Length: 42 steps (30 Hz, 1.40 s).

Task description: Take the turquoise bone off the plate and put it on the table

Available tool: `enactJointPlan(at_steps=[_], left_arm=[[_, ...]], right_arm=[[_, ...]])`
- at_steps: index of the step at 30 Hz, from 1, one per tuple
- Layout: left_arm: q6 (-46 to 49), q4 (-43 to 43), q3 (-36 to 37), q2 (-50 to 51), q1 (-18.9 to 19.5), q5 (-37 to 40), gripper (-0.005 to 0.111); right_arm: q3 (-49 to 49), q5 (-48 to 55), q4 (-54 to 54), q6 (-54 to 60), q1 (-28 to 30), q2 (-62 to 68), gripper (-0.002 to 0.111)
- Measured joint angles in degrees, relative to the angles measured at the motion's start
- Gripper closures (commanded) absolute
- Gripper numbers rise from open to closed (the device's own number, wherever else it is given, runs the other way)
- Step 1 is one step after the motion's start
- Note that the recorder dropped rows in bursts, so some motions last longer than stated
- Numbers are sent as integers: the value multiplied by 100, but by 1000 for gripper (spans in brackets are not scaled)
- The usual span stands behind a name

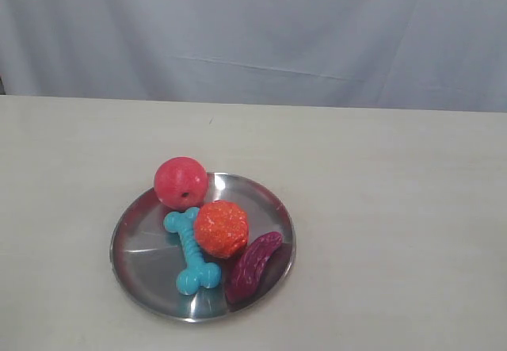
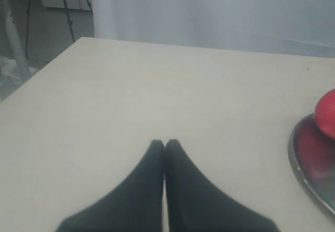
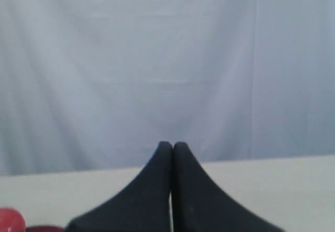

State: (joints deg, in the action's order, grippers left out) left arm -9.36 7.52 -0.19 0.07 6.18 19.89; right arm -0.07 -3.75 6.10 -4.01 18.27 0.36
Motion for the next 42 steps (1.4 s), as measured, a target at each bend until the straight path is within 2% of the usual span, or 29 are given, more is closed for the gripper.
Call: enactJointPlan(at_steps=[7, 16, 18, 22, 23, 27, 30, 32, 35, 39, 42], left_arm=[[0, 0, 0, 0, 0, 0, 107], [0, 0, 0, 0, 0, 0, 107], [0, 0, 0, 0, 0, 0, 107], [0, 0, 0, 0, 0, 0, 107], [0, 0, 0, 0, 0, 0, 107], [0, 0, 0, 0, 0, 0, 107], [0, 0, 0, 0, 0, 0, 107], [0, 0, 0, 0, 0, 0, 107], [0, 0, 0, 0, 0, 0, 107], [0, 0, 0, 0, 0, 0, 107], [0, 0, 0, 0, 0, 0, 107]], right_arm=[[0, -1224, 10, 0, 0, 0, 109], [0, -1644, 10, -125, 0, -2, 109], [0, -2111, 10, -861, 0, -11, 109], [0, -2705, -252, -3696, 0, -11, 109], [0, -2761, -375, -4119, 0, -11, 109], [-200, -2869, -1616, -4746, 0, -11, 109], [-696, -2496, -2803, -4720, 0, -11, 108], [-1171, -1836, -3322, -4706, 0, 136, 108], [-1863, -741, -3640, -4706, 0, 651, 108], [-2645, 141, -3858, -4694, -80, 1720, 108], [-3206, 944, -3884, -4367, -534, 2675, 108]])
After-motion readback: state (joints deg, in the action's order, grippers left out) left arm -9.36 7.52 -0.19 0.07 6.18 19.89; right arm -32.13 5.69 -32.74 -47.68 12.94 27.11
